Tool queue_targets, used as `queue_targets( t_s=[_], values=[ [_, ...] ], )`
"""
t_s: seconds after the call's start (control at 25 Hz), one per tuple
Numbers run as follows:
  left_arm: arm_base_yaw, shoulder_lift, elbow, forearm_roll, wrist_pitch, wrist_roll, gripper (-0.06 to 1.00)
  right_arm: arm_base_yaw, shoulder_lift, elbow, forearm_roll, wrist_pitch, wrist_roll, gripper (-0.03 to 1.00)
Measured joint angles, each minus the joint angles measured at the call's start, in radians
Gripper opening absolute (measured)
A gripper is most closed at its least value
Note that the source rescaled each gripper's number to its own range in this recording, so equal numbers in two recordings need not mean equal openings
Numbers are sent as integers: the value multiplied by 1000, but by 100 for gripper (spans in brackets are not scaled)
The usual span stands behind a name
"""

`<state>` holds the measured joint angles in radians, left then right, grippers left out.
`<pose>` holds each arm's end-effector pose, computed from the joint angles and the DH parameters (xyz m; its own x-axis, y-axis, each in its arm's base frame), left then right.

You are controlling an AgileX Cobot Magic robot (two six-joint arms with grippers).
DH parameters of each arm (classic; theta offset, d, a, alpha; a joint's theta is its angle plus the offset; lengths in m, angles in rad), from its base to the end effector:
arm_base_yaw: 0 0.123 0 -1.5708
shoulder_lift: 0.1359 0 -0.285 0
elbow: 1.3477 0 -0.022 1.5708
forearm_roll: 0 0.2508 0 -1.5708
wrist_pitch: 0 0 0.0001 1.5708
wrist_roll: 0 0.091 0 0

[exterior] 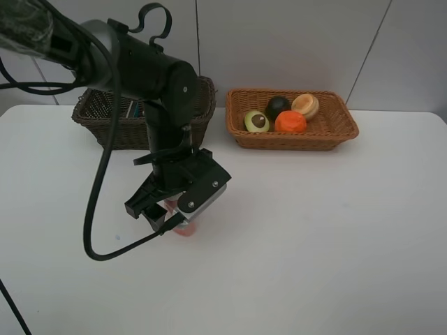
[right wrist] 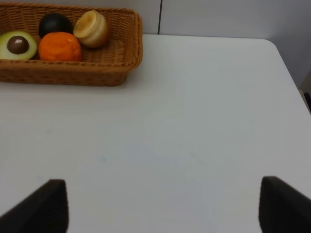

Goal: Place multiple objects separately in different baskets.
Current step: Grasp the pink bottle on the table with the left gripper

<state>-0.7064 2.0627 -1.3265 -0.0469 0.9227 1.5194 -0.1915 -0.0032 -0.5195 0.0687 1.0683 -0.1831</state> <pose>0.2871 -0.2495 0.1287 0.5860 0.8095 -0.0372 0.8099 -0.5865 -0.0034 -0.0069 0.0069 0.2822 -0.4492 -0.0648 -0.8911 0.0707 0.9917 -0.1078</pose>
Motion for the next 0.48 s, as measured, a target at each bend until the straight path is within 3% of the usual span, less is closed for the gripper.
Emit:
queue_targets(
  t_s=[0.08, 0.16, 0.24, 0.28, 0.48],
  values=[
    [0, 0, 0, 0, -3, 0, 89, 0, 0, 0, 0, 0, 0, 99],
    [0, 0, 0, 0, -4, 0, 57, 0, 0, 0, 0, 0, 0, 99],
    [0, 0, 0, 0, -5, 0, 13, 0, 0, 0, 0, 0, 0, 99],
    [0, 0, -1, 0, -10, 1, 0, 0, 0, 0, 0, 0, 0, 99],
    [0, 0, -1, 0, -7, 3, 2, 0, 0, 0, 0, 0, 0, 99]
  ],
)
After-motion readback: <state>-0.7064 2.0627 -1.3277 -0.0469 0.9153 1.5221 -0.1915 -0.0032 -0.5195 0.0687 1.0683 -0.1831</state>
